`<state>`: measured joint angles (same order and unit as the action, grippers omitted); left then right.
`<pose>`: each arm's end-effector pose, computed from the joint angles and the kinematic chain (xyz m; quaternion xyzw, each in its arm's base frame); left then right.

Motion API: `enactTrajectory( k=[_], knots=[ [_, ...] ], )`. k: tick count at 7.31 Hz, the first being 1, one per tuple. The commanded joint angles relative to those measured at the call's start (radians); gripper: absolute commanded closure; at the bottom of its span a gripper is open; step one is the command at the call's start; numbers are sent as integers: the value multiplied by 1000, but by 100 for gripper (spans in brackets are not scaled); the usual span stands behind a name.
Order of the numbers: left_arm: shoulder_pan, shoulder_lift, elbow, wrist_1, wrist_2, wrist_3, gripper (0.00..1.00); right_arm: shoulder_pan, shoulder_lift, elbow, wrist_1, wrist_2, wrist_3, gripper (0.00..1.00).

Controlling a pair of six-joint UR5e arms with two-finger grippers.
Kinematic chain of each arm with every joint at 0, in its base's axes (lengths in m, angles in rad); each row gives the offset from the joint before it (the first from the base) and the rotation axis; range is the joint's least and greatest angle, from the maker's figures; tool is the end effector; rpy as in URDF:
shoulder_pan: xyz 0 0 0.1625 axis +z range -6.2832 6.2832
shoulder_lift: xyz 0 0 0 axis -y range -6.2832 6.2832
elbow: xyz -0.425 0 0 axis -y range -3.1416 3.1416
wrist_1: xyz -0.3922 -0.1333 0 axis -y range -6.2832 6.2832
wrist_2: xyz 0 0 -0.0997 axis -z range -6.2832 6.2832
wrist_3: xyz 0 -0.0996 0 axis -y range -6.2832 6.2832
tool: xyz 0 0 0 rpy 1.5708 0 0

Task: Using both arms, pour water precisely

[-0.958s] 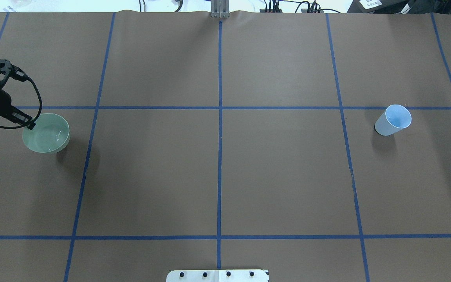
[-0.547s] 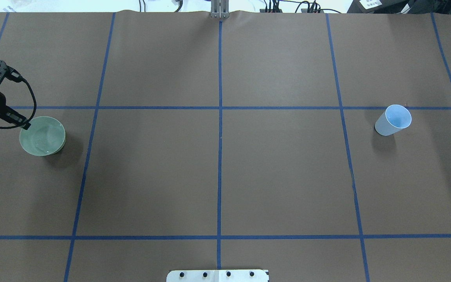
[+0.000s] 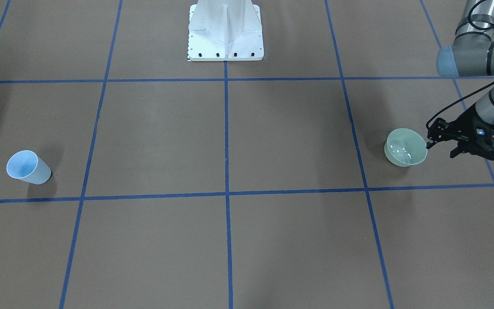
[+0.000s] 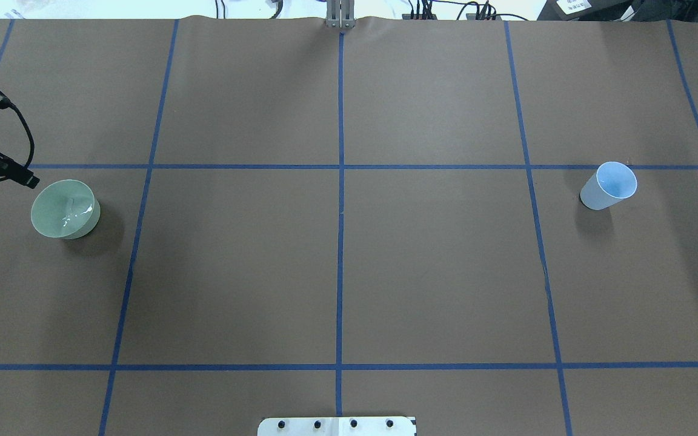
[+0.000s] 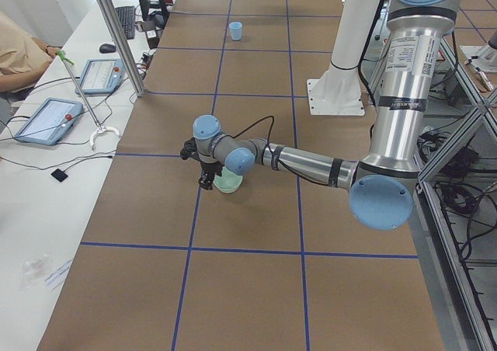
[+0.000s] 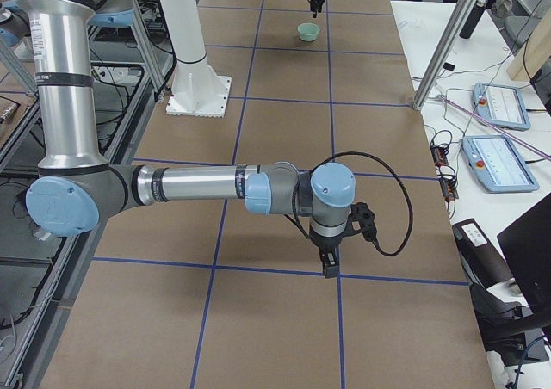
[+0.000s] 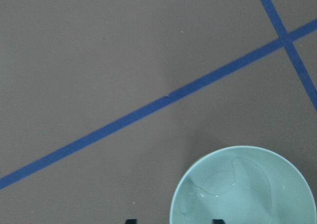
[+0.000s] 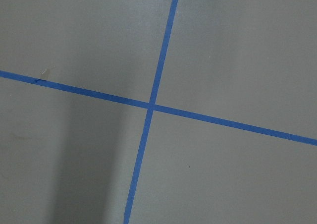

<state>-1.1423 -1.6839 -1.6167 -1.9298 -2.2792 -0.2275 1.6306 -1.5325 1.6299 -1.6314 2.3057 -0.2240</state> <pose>0.1701 -0.5372 0.5390 0.1194 0.3948 0.1793 0.8932 0.0968 -0.5041 0.6192 0.0678 -0.3531 -0.0831 0.9294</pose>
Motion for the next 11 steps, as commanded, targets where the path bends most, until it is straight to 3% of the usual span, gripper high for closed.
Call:
enactTrajectory(
  k=[1,3,5,11],
  knots=[
    [-127,-3,3,56,-49,69,0,0,2,-1,-2,9,-2,0],
    [-273,-29,-5,280,-45,340,0,0,-1,-2,-1,9,-2,0],
    [-400,-31,0,366,-48,445,0,0,-5,-4,-1,9,-2,0],
    [-428,35,61,360,-33,428,0,-2,-8,-24,-5,-3,-14,0]
  ],
)
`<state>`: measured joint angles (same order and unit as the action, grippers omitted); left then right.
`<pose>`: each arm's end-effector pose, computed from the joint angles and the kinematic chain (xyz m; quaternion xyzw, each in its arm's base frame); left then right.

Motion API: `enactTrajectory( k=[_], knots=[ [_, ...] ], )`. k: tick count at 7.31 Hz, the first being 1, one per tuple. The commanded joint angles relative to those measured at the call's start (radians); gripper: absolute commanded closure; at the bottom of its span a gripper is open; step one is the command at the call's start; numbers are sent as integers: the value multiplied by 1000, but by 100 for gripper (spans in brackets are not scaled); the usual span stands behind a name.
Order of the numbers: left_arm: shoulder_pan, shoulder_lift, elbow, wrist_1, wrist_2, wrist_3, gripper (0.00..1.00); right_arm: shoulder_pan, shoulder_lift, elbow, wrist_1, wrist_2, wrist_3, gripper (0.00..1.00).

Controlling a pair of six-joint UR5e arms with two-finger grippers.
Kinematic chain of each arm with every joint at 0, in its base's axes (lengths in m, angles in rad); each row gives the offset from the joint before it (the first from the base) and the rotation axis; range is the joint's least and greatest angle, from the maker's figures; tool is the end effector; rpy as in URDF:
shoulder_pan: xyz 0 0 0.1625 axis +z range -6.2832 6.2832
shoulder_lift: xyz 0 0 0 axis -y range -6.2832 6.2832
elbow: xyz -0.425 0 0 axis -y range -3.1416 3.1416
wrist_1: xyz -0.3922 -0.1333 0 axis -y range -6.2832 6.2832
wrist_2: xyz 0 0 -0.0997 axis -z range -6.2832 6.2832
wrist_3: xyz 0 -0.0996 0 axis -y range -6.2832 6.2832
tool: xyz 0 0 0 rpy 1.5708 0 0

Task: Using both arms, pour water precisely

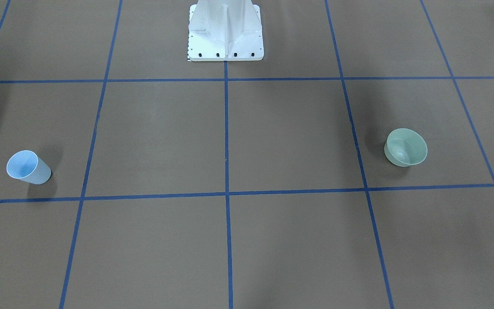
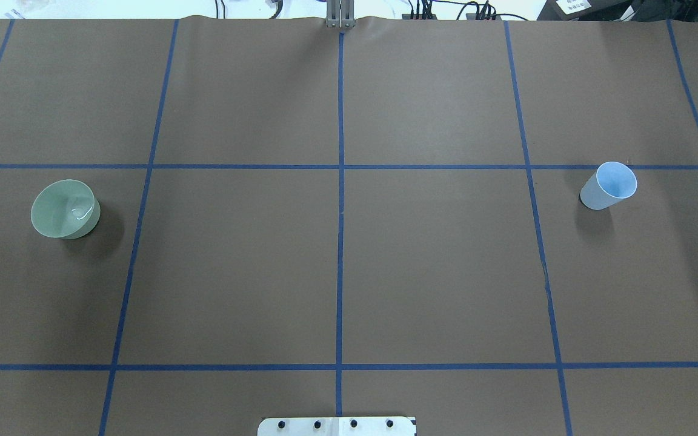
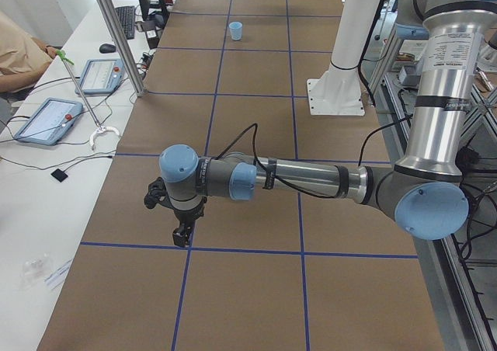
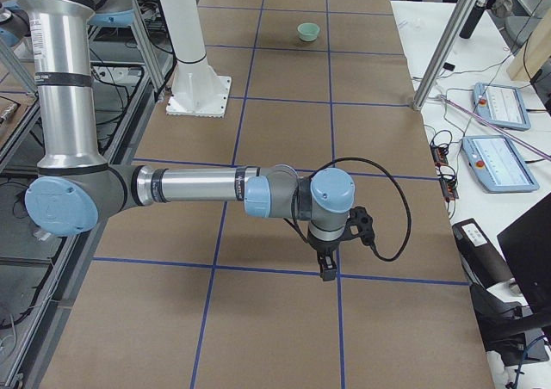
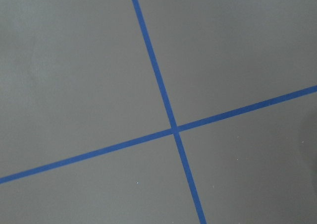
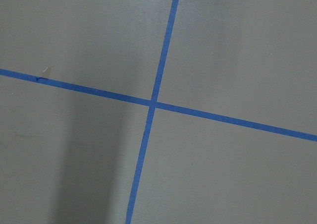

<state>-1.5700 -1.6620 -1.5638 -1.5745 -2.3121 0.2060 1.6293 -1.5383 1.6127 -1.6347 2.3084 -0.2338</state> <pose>-0.0656 -0.5353 0.6172 0.0778 0.3558 0.1119 0.9246 0.0958 -0.5006 0.6308 0.0573 -0.3559 -0.0835 0.9290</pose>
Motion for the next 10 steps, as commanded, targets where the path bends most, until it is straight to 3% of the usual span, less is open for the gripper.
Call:
enactTrajectory(
  k=[1,10],
  knots=[
    [-4,15,14,5,2,-4,0,-2,-2,-19,-4,5,2,0],
    [-5,73,-1,-12,16,4,0,-2,-28,-5,1,6,-5,0]
  ],
)
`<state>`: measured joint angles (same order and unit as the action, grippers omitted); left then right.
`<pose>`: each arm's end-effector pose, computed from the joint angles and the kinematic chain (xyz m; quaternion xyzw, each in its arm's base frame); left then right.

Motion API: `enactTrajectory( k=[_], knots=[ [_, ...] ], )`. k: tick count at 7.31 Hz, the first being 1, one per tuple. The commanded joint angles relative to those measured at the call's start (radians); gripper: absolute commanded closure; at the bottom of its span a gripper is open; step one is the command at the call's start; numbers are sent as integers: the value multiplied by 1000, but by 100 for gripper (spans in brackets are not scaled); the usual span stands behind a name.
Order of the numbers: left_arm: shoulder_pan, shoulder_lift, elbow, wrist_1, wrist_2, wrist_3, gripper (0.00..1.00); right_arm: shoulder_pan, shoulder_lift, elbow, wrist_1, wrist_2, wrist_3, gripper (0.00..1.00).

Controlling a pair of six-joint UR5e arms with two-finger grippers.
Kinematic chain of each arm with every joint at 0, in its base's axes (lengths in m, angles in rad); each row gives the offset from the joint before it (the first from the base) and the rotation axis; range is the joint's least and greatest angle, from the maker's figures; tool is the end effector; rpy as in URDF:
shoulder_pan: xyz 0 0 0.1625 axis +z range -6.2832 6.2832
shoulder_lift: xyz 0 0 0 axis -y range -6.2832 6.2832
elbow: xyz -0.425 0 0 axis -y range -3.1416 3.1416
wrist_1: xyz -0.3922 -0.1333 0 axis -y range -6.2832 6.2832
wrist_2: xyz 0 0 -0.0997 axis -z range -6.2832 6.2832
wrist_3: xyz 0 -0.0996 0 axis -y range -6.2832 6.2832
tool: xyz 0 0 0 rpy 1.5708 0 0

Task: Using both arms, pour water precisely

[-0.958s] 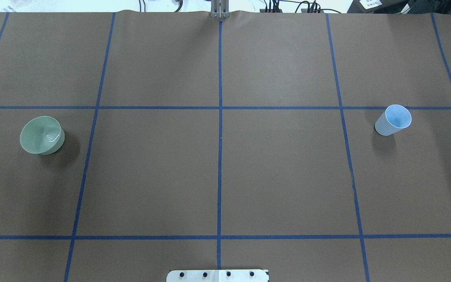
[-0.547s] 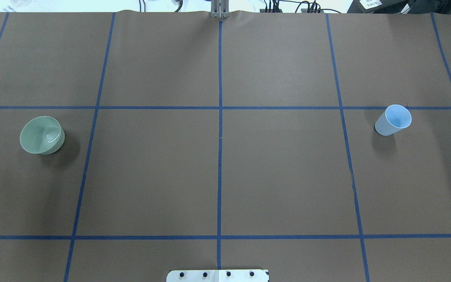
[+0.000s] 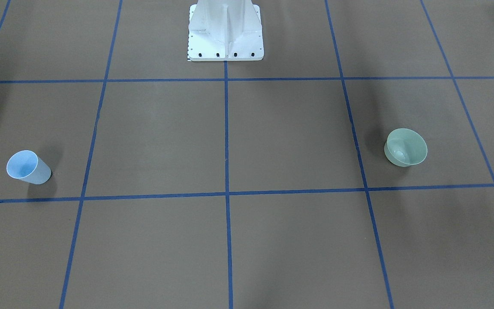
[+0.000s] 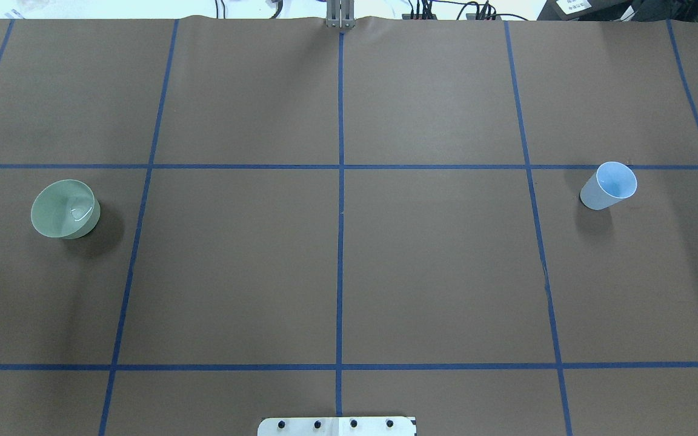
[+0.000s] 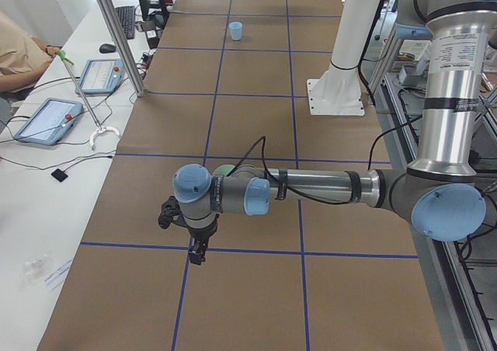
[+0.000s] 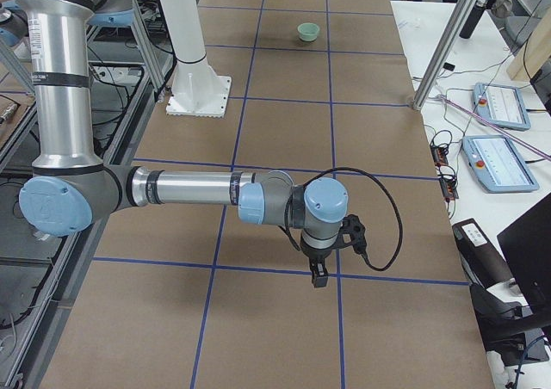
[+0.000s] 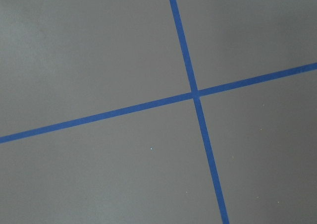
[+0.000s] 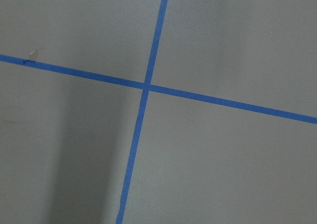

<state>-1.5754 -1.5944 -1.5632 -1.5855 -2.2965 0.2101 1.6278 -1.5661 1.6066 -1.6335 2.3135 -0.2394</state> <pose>-0.0695 -0.5038 0.6525 0.0523 0.3513 0.1013 0.9293 0.0939 -0.4874 0.6472 0.0433 -0.3604 -0.0808 0.9283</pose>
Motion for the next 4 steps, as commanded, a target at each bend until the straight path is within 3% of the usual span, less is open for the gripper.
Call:
enactTrajectory(
  k=[1,4],
  knots=[
    [0,10,-1,-2,0,0,0,0,1,1,0,1,2,0],
    [0,24,-3,-2,0,2,0,0,1,3,0,1,2,0]
  ],
)
